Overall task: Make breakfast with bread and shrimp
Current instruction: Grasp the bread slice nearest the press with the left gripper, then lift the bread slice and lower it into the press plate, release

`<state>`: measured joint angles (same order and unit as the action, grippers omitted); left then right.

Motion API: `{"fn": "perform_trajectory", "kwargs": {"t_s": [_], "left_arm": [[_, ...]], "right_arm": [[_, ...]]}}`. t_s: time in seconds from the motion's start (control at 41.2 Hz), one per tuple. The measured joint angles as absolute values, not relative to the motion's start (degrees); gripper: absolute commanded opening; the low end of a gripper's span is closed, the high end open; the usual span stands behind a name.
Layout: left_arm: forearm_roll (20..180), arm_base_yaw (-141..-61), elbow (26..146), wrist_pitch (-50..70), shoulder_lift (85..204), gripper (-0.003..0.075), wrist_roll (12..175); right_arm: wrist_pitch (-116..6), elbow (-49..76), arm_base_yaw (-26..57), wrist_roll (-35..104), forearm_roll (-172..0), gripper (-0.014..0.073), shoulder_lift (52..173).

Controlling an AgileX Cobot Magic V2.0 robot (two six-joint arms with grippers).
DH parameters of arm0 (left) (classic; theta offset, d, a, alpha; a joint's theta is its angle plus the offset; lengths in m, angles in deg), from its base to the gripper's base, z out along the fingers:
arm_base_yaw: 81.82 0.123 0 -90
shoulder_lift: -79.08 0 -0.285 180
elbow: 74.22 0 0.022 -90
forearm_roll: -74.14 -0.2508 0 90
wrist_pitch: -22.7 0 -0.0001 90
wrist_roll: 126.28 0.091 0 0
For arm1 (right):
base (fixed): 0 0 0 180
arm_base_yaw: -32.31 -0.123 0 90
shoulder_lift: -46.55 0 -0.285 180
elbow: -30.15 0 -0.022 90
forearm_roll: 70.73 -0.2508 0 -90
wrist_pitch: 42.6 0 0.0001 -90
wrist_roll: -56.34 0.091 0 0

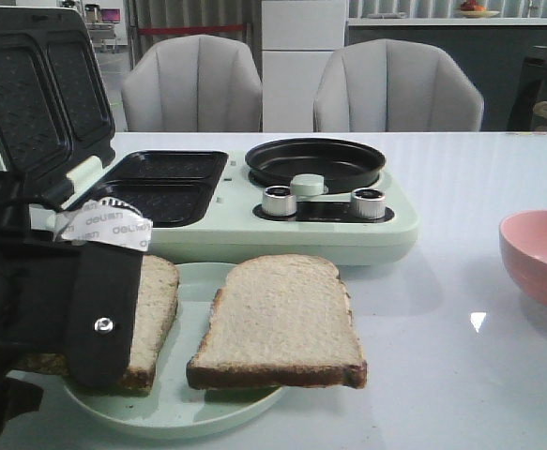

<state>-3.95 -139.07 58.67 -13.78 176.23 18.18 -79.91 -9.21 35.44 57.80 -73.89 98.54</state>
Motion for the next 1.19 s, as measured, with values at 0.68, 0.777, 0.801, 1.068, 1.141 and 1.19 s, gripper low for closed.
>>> {"fn": "perform_trajectory", "kwargs": {"t_s": [0.68,0.777,0.801,1.068,1.141,1.19], "left_arm": [[-4.1,-139.2,58.7,-15.6,176.3,0.0099,18.1],[-4.0,-139.2,58.7,-15.9,175.9,0.0099,18.1],[-3.9,-139.2,58.8,-15.9,175.6,0.01,18.1],[-1.4,-139.2,59.9,-19.4,166.4,0.01,18.1],[-1.6,-139.2,60.6,-21.5,162.6,0.01,18.1],[-2.5,-139.2,61.1,-22.8,160.1,0.01,18.1]], "right_arm": [[-79.9,-9.2,35.4,57.8,-73.9,0.0528,98.5],[-79.9,-9.2,35.4,57.8,-73.9,0.0528,98.5],[-79.9,-9.2,35.4,57.8,-73.9,0.0528,98.5],[-79.9,-9.2,35.4,57.8,-73.9,0.0528,98.5],[-79.9,-9.2,35.4,57.8,-73.9,0.0528,98.5],[-79.9,-9.2,35.4,57.8,-73.9,0.0528,98.5]]}}
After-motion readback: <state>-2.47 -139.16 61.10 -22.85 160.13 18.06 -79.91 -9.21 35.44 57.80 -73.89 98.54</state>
